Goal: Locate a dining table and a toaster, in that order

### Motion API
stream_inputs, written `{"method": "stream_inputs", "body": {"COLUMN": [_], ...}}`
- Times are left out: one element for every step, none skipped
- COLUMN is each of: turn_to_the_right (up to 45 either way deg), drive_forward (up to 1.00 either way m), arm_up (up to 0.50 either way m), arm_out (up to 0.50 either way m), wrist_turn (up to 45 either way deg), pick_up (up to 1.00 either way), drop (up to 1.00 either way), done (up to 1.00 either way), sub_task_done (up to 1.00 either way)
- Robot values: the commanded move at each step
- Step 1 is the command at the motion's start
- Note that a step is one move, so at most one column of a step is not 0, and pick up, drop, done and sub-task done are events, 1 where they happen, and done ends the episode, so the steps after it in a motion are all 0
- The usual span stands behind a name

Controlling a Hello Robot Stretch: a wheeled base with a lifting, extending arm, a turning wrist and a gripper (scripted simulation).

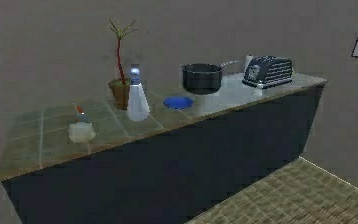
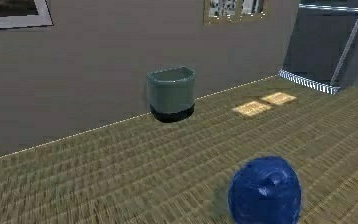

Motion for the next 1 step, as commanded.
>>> {"method": "stream_inputs", "body": {"turn_to_the_right": [33.0], "drive_forward": [0.0], "arm_up": [0.0], "arm_out": [0.0], "wrist_turn": [0.0], "pick_up": [0.0], "drop": [0.0], "done": [0.0], "sub_task_done": [0.0]}}
